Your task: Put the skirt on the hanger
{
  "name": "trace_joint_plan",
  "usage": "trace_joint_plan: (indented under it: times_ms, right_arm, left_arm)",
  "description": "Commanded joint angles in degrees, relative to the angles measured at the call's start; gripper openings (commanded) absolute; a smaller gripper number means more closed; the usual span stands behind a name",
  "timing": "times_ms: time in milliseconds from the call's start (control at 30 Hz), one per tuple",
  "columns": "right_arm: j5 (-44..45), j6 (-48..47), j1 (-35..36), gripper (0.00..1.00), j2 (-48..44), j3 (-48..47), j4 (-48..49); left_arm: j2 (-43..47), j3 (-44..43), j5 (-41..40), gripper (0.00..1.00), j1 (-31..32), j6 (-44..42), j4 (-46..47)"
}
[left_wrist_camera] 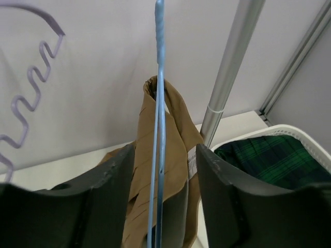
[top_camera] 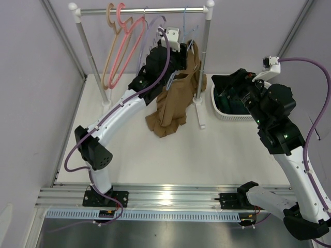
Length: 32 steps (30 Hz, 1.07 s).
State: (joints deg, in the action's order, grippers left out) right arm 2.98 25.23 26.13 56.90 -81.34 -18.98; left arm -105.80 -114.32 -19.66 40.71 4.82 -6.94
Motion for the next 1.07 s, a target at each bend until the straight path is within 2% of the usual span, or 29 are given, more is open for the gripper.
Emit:
trace_joint_plan:
  times_ms: [0,33,133,267,467,500,633,733,867,1033]
  right_arm:
    - [1.4,-0.4,0.1,0.84,-1.0,0.6,1.8]
    - [1.5,-0.4,0.0,0.84,-1.0,0.7,1.9]
    - [1.5,-0.6,0.0,0.84,-1.1,1.2,1.7]
    - [1.5,-0.7,-0.2,0.87,-1.0,1.6,-0.3]
    - [3.8,0.0,-0.4,0.91,-2.3,2.9,-4.8]
    - [4.2,0.0,-0.4,0.99,-3.1,3.2,-5.5]
    - [7.8,0.2,-0.3,1.0,-3.3,4.0,-11.2]
    - [9.8,0.5,-0.3,0.99,-3.5,4.6,-14.2]
    - [10.2,-0.1,-0.3,1.0,-3.9,7.8,-15.0]
    - [9.3,0.4,-0.3,1.0,-2.9,11.0,-15.1]
  left_arm:
    - [6.6,0.9,2.4,0.62,0.2,0.4,2.5]
    - [7.2,0.7,3.2,0.66,0.2,-0.1,2.0]
    - [9.6,-0.1,6.1,0.73,0.2,-0.2,-0.8]
    - [14.2,1.6,9.6,0.74,0.3,1.4,-5.0]
    - [28.2,13.7,14.5,0.75,0.8,6.3,-9.2]
    - [30.3,16.6,14.6,0.75,0.8,7.0,-10.3]
    - [44.1,28.9,15.2,0.75,0.9,7.6,-14.2]
    - [50.5,37.0,14.0,0.76,0.8,7.1,-17.0]
    - [59.6,42.9,12.2,0.77,0.9,6.8,-21.0]
    - [64.5,48.4,11.8,0.78,0.8,6.6,-23.0]
